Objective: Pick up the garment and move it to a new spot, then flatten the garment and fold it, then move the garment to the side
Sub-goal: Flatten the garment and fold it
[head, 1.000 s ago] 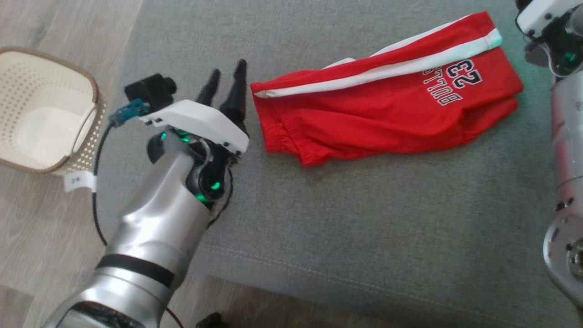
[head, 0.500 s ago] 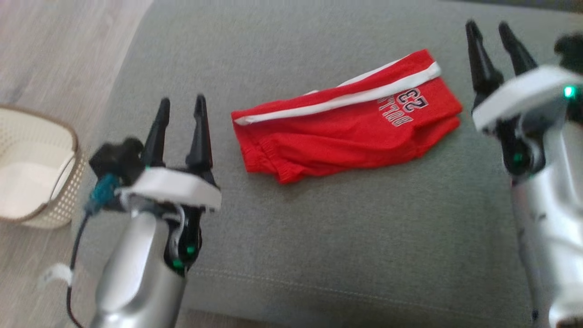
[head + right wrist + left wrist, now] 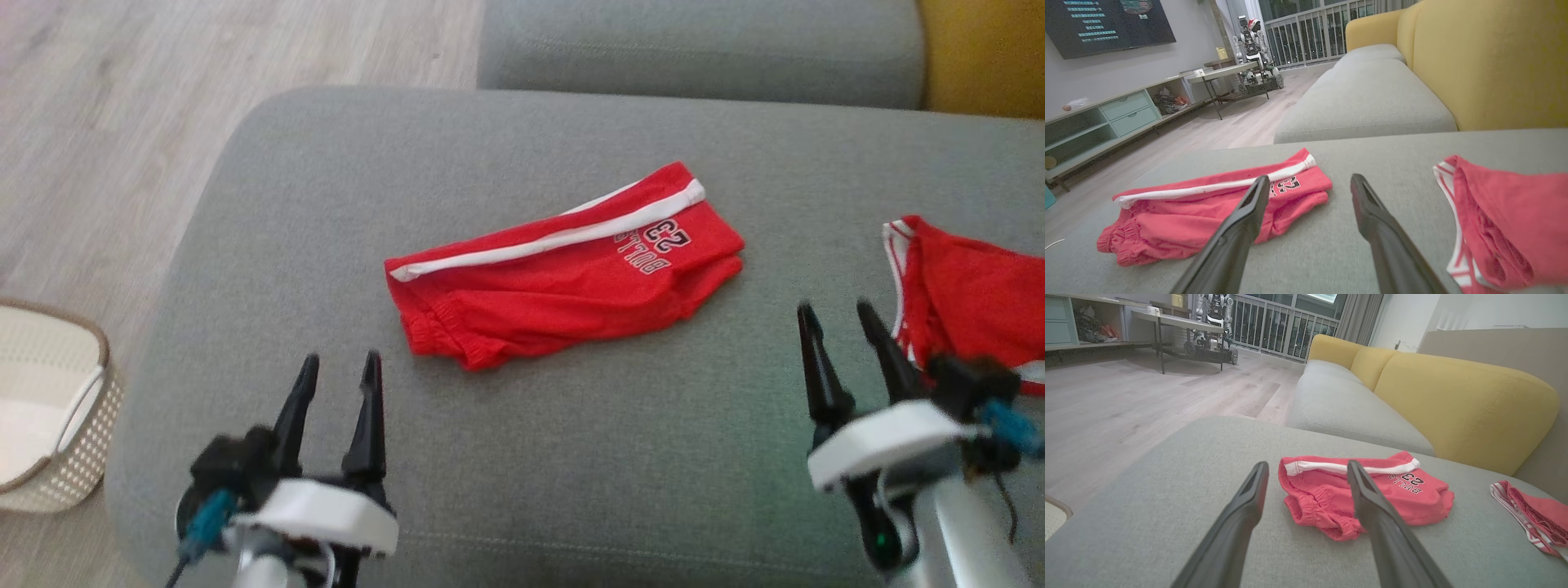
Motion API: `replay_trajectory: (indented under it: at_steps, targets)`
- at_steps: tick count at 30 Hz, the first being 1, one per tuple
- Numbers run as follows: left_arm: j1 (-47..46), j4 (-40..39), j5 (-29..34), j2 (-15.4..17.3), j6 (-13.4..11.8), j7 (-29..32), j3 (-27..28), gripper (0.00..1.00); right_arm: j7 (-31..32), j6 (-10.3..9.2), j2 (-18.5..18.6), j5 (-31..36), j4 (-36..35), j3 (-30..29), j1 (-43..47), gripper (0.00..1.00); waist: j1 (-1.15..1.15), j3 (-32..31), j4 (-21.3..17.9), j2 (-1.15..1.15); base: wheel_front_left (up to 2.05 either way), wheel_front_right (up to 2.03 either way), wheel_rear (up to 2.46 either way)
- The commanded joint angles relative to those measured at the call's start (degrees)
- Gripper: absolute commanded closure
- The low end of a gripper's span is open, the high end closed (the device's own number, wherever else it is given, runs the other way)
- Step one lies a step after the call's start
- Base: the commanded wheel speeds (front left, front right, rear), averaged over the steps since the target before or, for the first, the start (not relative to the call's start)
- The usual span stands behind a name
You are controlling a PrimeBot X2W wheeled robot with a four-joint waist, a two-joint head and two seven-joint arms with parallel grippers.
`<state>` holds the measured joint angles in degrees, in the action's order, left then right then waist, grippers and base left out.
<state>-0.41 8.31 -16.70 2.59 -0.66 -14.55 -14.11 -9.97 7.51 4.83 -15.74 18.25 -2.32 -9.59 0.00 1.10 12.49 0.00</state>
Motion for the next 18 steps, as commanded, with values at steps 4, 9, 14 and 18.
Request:
replay_trajectory:
  at_steps: [4, 9, 14, 18]
  targets:
    - [2.3, -3.6, 0.1, 0.3, -1.7, -0.4, 1.3, 0.0, -1.2, -0.02, -1.5, 0.4, -3.4, -0.6, 3.0, 0.0, 0.0, -2.1, -1.6, 0.0, 0.0, 0.0, 0.0]
    - [3.4, -4.1, 0.0, 0.3, -2.4, -0.4, 0.9, 0.0, -0.6, -0.02, -1.9, 0.4, -4.3, -1.0, 4.1, 0.0, 0.0, -2.7, -1.6, 0.0, 0.0, 0.0, 0.0]
    - [2.6, -4.1, 1.0, 0.3, -2.2, -0.4, 0.5, 0.0, 1.2, -0.02, -1.9, -3.0, -3.8, -1.2, 3.8, 0.0, 0.0, -2.1, -0.7, 0.0, 0.0, 0.0, 0.0]
    - [1.6, -5.0, 1.7, 0.3, -2.4, -0.4, -0.3, 0.0, 4.4, -0.02, -1.9, -9.3, -2.1, -1.9, 1.9, 0.0, 0.0, 0.0, 1.0, 0.0, 0.0, 0.0, 0.0]
